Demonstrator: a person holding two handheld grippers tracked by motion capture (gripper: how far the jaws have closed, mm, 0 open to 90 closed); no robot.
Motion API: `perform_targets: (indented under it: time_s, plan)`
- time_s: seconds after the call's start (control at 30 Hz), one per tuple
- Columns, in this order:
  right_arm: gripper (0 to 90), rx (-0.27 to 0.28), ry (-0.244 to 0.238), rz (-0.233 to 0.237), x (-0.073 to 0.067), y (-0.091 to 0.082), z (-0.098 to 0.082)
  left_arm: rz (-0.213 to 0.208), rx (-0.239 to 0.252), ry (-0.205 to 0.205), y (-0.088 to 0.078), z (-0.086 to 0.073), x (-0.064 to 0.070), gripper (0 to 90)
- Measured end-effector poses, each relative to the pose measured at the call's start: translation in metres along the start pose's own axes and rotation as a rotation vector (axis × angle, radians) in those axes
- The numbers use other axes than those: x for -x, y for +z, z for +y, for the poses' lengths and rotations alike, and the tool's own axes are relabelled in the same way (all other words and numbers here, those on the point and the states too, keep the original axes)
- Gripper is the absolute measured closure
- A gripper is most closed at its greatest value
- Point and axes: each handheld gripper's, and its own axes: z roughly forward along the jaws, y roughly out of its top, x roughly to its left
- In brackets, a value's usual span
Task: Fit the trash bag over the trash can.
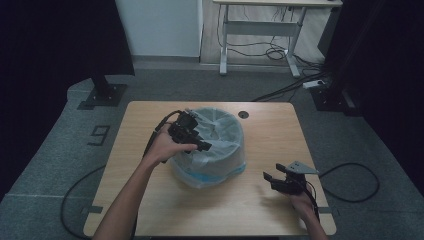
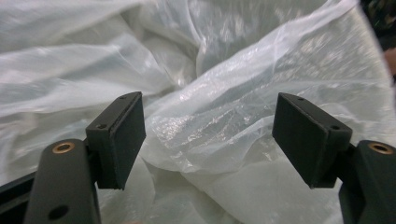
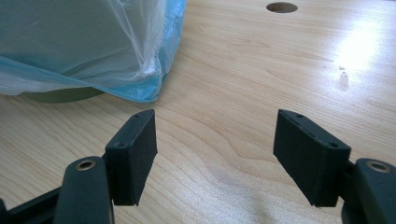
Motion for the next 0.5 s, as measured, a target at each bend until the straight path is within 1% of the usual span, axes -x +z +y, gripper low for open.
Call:
perform_targets:
  time_s: [0.1,0.23,0.37,0.5]
  plan:
    - [29.4,-0.002,-0.006,0.0,-0.001,0.0,0.0,-0.001,0.079,-0.009,-0.01,-0.006,-0.001,25.2]
    - [29.3,-0.002,-0.007,-0.001,-0.001,0.0,0.0,0.004,0.16,-0.007,-0.021,-0.016,0.0,25.3]
    - [29.4,-0.005,-0.008,-0.002,-0.001,0.0,0.0,0.01,0.213,-0.006,-0.03,-0.027,0.001,25.9]
    - [29.3,-0.008,-0.008,-0.002,-0.001,0.0,0.0,0.027,0.243,-0.018,-0.04,-0.041,0.001,26.2]
